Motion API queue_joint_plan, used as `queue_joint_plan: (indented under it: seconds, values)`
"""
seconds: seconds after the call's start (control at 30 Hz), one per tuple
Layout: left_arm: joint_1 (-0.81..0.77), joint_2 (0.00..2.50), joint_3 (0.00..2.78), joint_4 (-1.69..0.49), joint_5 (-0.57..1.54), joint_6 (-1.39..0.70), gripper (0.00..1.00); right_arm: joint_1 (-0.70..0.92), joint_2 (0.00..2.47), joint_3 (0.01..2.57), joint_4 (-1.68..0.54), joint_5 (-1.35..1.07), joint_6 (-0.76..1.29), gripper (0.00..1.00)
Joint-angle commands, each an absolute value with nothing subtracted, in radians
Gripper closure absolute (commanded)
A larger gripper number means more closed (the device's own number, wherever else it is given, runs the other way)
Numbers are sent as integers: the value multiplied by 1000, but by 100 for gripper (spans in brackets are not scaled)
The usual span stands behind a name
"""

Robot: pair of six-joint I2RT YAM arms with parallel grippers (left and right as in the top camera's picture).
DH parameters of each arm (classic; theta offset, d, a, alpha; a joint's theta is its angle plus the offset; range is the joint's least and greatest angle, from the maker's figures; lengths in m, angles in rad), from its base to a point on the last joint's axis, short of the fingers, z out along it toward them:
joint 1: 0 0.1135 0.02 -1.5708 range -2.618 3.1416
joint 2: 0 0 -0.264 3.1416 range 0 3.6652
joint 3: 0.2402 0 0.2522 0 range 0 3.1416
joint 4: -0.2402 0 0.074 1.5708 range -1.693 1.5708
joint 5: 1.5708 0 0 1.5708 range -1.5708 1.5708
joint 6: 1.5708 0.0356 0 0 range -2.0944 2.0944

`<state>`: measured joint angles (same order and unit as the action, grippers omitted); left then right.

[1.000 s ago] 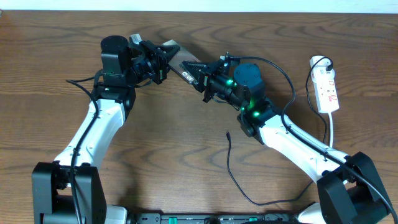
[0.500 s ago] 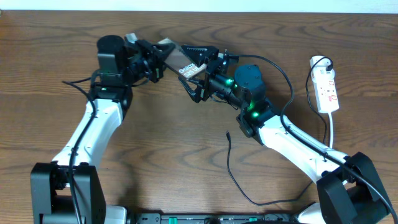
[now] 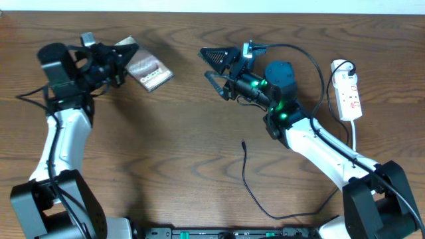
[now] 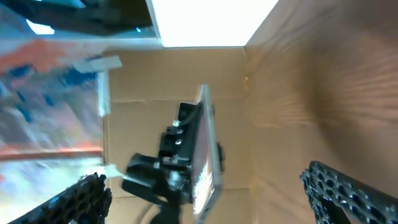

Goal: Plug charger to phone and switch on socket

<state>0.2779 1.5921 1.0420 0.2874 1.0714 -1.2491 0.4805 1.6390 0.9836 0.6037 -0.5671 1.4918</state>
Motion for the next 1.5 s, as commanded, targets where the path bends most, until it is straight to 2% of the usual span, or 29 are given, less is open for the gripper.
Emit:
queue_joint_plan:
  seconds: [0.0,0.1,0.2,0.23,0.3,0.47,0.63,0.87,1.03,1.47]
  values:
    - [315,1584,1049,295,1307,-1091,93,461,1636,1012,530,-645,1311,1]
    - [333,1584,1049,299,1378,-1053,93,456,1636,1093,286,-662,1172,1]
    - [339,1584,1049,299,1423,-1016,93,461,1637,1225,-65,-612,987,1]
    - [338,1584,1049,298,1441,-995,93,470,1637,1301,-260,-556,886,1]
    - [338,1584,1049,299,1456,-985,93,488,1637,1371,-479,-451,799,1]
    - [338,1584,1049,298,1467,-976,93,563,1645,1392,-814,-184,769,1]
    - [338,1584,1049,298,1478,-975,93,668,1655,1386,-937,45,769,1]
    - [338,1584,1049,297,1481,-968,93,746,1660,1338,-951,160,816,1]
    - [337,1584,1049,298,1481,-968,93,720,1725,1280,-924,110,865,1]
    - [337,1584,1049,297,1482,-957,93,700,1898,1275,-876,-49,742,1]
